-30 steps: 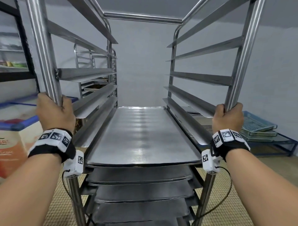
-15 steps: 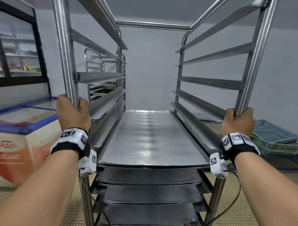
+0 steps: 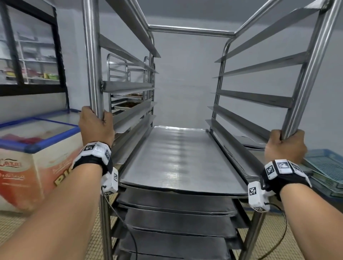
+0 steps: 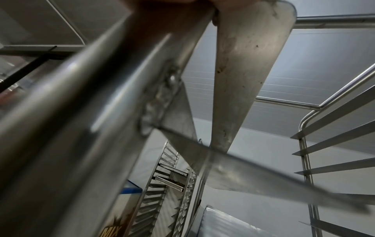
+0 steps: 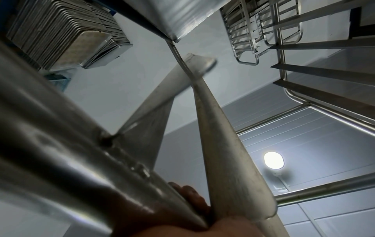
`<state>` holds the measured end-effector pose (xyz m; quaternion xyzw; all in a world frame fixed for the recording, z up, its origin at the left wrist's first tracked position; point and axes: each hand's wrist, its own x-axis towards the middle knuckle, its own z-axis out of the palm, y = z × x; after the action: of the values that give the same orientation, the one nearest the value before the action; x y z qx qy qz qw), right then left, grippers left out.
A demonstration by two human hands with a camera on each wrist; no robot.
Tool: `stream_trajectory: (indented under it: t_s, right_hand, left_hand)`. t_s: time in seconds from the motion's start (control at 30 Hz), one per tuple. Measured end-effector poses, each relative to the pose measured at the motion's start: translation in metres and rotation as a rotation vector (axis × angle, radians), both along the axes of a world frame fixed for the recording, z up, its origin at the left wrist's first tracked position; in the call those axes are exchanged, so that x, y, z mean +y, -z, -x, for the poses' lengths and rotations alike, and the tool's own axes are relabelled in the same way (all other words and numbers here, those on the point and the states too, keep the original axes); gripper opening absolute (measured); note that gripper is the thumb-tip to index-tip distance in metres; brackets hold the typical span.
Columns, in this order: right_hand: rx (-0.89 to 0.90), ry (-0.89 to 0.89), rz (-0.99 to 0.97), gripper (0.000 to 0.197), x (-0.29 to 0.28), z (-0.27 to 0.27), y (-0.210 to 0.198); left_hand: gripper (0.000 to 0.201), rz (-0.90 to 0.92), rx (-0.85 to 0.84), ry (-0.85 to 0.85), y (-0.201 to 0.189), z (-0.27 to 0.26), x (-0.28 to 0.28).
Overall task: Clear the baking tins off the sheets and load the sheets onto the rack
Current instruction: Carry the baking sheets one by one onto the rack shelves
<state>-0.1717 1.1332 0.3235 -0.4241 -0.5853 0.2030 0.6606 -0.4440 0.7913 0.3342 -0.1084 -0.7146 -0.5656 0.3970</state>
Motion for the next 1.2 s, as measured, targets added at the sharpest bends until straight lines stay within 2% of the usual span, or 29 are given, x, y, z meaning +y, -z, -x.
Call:
stream_trajectory:
  t_s: [0.43,1.2]
  right_hand:
    - [0.023,-0.046,-0.031,0.031,0.064,0.064,0.001]
    - [0.010,-0.038,-0.042,0.031,0.197,0.252,0.005]
  left_hand:
    - [0.033,-0.005,0.018,-0.057,0.004,0.070,0.062]
    - [0.036,0.022,0.001,0.035,0.008,0.277,0.201]
